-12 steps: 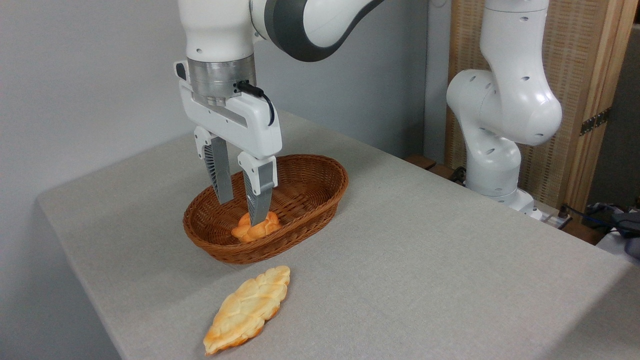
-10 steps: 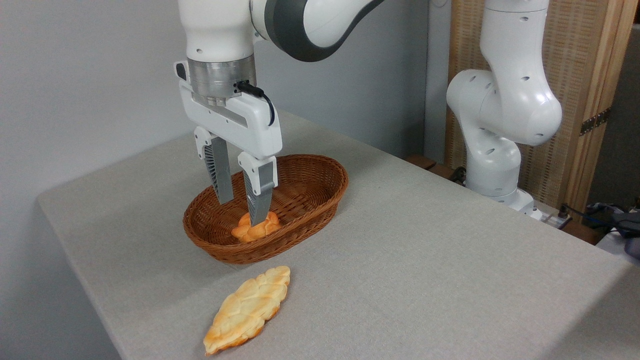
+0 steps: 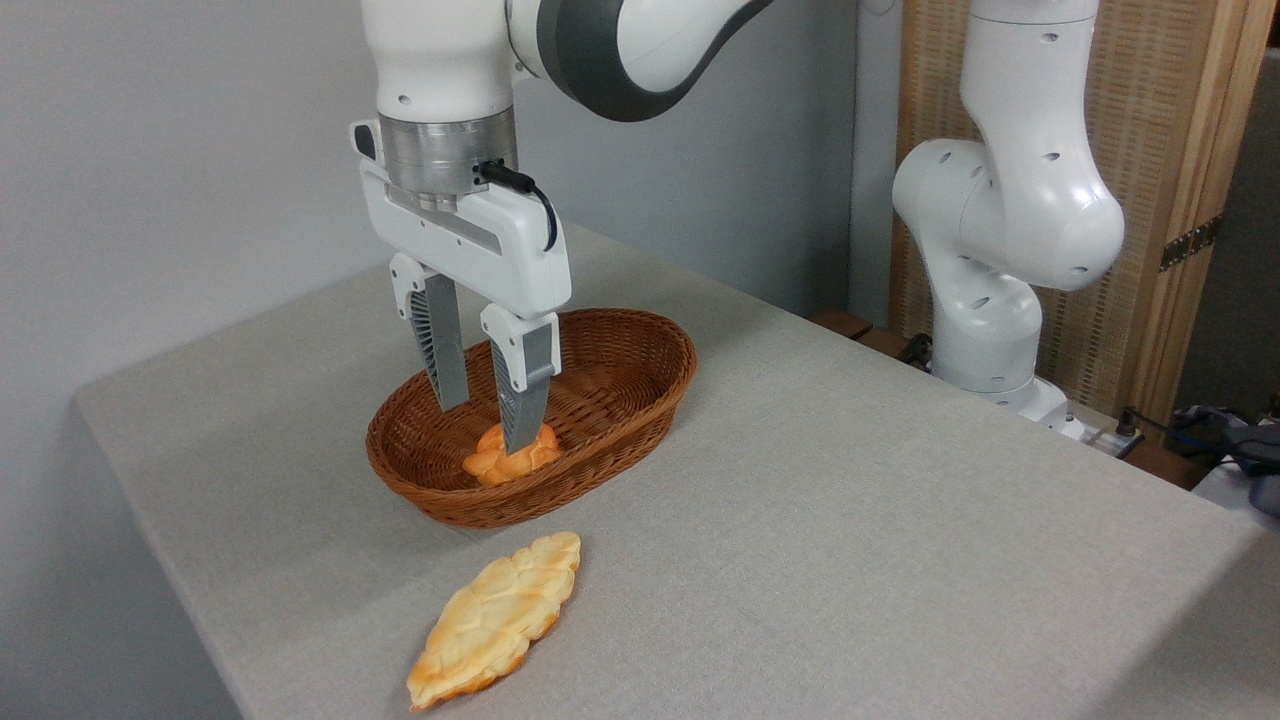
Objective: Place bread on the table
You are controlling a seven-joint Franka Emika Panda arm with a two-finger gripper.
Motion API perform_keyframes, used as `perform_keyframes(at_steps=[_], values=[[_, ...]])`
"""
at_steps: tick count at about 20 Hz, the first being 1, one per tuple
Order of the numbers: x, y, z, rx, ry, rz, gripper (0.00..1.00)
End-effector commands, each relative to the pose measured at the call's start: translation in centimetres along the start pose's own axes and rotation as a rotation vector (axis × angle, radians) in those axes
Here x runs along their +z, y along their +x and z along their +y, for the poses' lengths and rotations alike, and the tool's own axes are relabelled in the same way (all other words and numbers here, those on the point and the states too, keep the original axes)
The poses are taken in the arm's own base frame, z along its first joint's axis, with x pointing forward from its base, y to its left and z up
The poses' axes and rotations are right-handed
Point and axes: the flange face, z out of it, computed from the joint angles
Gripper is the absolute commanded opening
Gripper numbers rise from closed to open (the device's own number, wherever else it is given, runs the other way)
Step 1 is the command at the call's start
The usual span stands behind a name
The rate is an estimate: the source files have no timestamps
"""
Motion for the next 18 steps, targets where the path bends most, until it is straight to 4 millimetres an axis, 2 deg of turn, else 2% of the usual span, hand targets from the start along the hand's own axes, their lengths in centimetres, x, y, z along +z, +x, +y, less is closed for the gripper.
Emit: perform_keyframes(at_steps=[1, 4, 9, 13, 16, 18], values=[[-0.6, -0.3, 0.1, -0.007, -0.021, -0.001, 1.0], [-0.5, -0.3, 0.2, -0.016, -0.022, -0.003, 1.0], [-0.6, 0.4, 1.3, -0.18, -0.032, 0.003, 1.0], [-0.4, 1.7, 3.7, -0.274, -0.037, -0.003, 1.0], [0.7, 2.5, 5.9, -0.342, -0.047, -0.035, 1.0], [1.3, 2.9, 7.3, -0.318, -0.053, -0.061, 1.0]])
